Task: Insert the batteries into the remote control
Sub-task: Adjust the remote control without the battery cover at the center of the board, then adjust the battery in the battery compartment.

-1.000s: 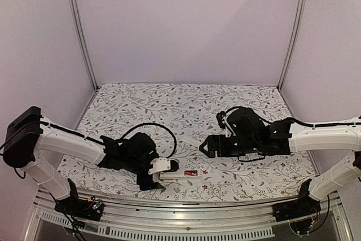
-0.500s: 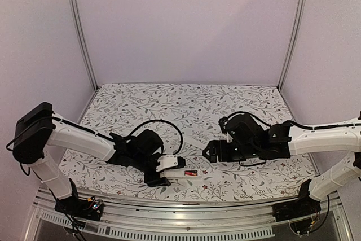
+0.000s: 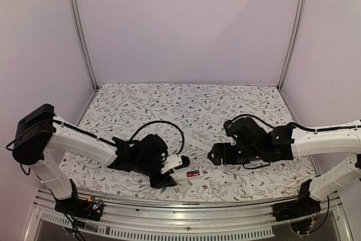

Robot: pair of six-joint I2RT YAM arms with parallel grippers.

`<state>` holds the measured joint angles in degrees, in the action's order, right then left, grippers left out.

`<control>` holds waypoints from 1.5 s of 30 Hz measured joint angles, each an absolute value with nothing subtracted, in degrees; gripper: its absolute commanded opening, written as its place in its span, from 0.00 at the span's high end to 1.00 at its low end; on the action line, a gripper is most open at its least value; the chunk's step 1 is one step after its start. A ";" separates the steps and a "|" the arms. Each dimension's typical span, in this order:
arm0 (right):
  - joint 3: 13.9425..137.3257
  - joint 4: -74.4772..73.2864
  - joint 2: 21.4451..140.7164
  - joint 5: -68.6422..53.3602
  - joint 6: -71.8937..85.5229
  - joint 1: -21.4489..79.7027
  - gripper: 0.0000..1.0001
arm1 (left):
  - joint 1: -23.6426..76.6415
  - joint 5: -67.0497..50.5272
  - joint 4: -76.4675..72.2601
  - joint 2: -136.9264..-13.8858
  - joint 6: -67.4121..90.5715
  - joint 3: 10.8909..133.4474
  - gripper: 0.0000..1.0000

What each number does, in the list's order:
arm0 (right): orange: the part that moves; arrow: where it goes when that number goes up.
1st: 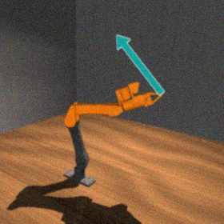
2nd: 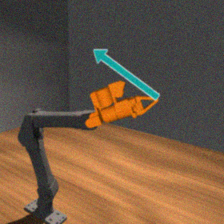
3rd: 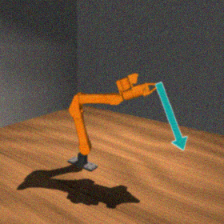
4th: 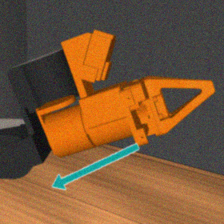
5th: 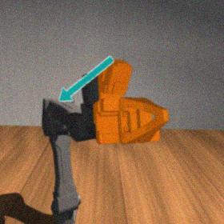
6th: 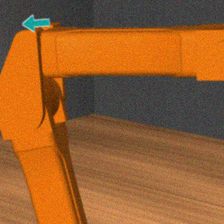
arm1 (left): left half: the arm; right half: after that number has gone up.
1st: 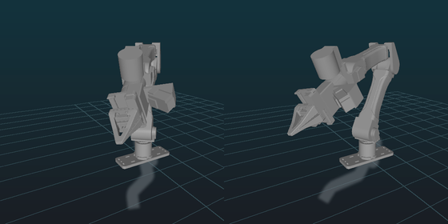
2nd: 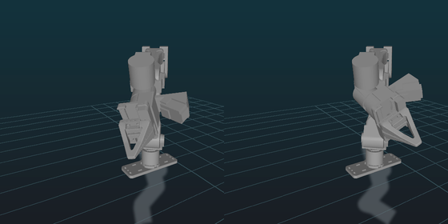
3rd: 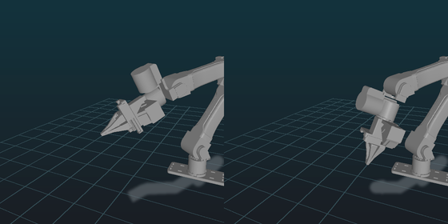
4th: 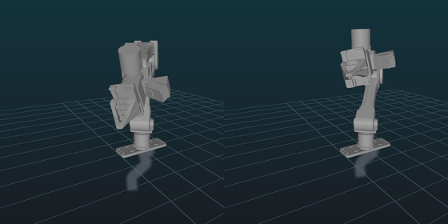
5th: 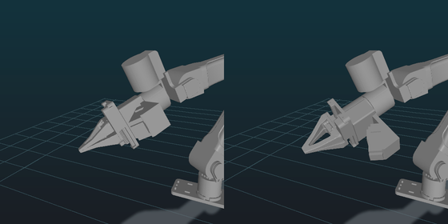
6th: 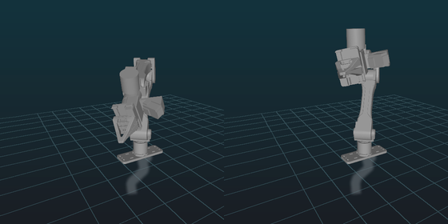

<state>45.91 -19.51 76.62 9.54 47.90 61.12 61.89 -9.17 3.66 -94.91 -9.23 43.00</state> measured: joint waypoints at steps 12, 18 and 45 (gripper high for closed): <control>44.27 -19.97 74.15 9.63 47.40 61.60 0.14 | 69.10 -2.28 1.08 -96.29 -0.67 42.50 0.45; 44.49 -19.88 76.07 6.59 43.77 61.60 0.01 | 70.35 1.65 1.02 -95.44 4.93 41.41 0.37; 53.19 -21.43 93.06 -0.56 39.42 61.63 0.01 | 73.91 11.44 -8.40 -83.90 14.61 26.11 0.28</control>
<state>53.19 -21.43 93.06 -0.56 39.42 61.63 73.91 11.44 -8.40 -83.90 14.61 26.11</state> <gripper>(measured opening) 0.989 0.716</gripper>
